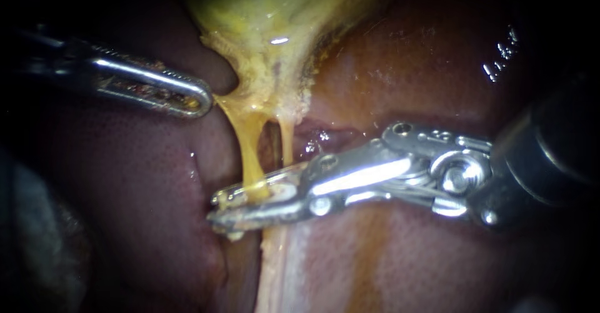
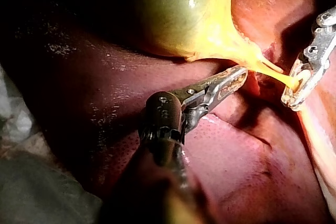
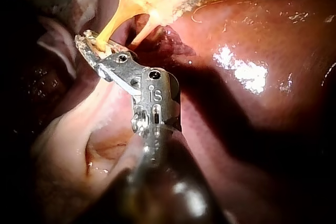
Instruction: Clipping second clip left tube
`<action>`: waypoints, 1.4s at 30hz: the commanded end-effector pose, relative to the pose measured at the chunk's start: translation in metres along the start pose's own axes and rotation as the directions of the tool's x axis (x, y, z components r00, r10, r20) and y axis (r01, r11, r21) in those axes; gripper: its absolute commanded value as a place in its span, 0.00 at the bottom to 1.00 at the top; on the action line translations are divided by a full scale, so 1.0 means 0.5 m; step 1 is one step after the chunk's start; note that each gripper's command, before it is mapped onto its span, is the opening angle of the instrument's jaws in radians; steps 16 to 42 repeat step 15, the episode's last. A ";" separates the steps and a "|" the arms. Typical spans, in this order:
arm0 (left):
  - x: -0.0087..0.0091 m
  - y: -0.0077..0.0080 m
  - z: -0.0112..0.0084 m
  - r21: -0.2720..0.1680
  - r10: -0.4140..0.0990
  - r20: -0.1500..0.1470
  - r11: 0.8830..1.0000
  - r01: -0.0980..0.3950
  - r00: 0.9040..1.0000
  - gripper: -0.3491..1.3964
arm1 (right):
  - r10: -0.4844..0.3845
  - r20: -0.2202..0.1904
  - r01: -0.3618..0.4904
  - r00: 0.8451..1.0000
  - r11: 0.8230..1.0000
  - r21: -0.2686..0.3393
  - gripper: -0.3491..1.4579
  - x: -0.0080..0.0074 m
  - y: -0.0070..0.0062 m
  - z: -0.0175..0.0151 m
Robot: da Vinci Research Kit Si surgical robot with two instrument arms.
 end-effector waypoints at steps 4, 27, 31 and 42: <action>0.0000 0.0000 0.0000 0.000 0.000 0.000 1.000 0.000 1.000 0.00 | 0.027 0.002 -0.027 1.000 1.000 0.002 0.00 -0.0006 -0.0001 -0.0009; 0.0000 0.0000 0.0000 0.000 0.000 0.000 1.000 0.000 1.000 0.00 | 0.029 0.006 -0.029 1.000 1.000 -0.001 0.00 -0.0019 0.0005 -0.0010; 0.0000 0.0000 0.0000 0.000 0.000 0.000 1.000 0.000 1.000 0.00 | 0.029 0.006 -0.029 1.000 1.000 -0.001 0.00 -0.0019 0.0005 -0.0010; 0.0000 0.0000 0.0000 0.000 0.000 0.000 1.000 0.000 1.000 0.00 | 0.029 0.006 -0.029 1.000 1.000 -0.001 0.00 -0.0019 0.0005 -0.0010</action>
